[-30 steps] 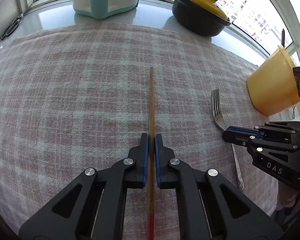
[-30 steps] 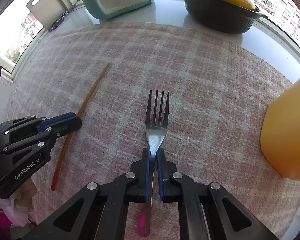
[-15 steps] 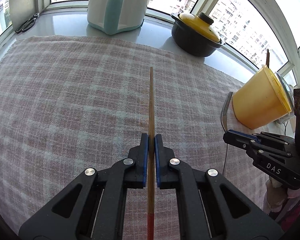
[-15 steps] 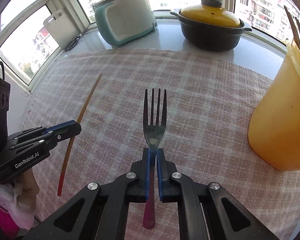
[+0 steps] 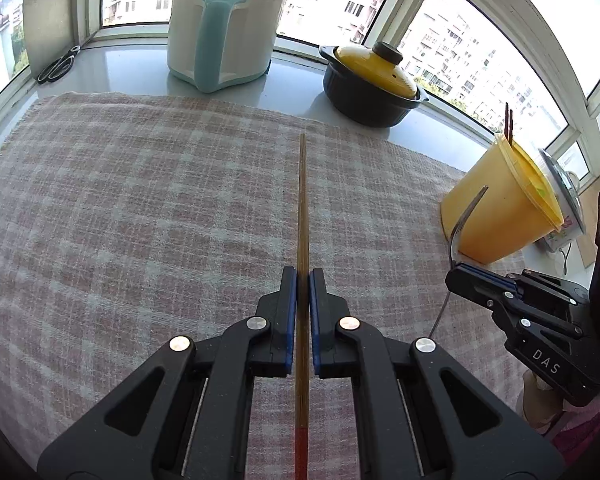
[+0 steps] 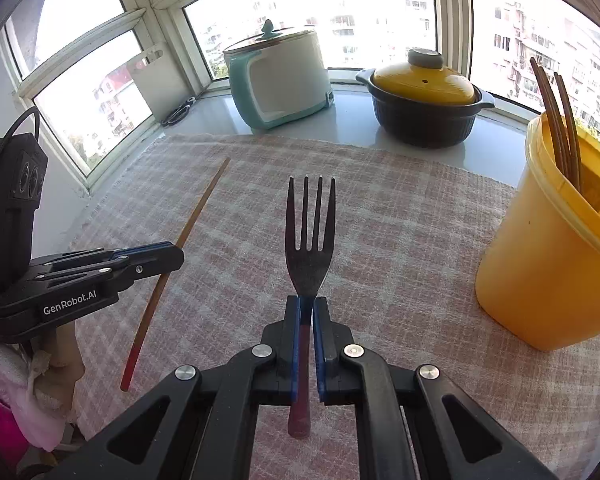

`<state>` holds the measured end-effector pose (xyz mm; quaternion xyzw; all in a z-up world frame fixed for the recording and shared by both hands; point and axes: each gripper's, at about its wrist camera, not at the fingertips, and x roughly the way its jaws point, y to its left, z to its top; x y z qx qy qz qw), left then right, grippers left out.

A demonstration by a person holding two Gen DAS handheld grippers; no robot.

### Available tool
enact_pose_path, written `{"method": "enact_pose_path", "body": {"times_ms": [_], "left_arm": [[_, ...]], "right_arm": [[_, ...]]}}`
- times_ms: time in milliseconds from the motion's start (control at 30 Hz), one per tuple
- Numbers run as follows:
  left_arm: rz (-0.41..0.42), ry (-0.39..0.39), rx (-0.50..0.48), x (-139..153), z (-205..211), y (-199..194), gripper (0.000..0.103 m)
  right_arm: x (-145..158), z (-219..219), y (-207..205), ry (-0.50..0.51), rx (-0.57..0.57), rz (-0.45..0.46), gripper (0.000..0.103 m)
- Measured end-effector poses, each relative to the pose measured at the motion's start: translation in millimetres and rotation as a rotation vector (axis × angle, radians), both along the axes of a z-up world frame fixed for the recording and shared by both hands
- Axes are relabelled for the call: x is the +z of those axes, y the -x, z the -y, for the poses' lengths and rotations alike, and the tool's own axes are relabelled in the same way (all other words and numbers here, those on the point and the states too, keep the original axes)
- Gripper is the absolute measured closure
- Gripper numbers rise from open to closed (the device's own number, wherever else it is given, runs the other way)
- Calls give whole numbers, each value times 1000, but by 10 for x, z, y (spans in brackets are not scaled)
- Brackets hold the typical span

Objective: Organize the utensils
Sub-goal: 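Lift the chopstick with the left gripper while the right gripper carries the fork toward the container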

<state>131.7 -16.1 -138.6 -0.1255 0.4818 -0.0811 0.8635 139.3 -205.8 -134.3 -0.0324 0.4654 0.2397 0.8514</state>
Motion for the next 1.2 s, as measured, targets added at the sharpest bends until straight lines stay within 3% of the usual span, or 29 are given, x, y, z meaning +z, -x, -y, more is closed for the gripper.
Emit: {"method": "enact_pose_path", "body": {"times_ms": [567,767,833,900,1067,1200], "left_arm": [[77,-9,-43,289,207,23,99],[84,-3,-18,303,109,28,99],[82,-5,-5,298,38,49,99],[81,-2,17,292,-58,94,99],[68,7,72,247,-332,206,99],[61,20,112,210,-525,283,99]], "right_arm": [[381,20,281,32,21,226,103],[319,34,145,-22,34,140,102],[213,-9,17,-48,72,53,97],[125,-50,-98,-42,66,17,78],[-52,-240,-385,-23,100,-32,76],[-161,-341,-620,52,88,-28,66]]}}
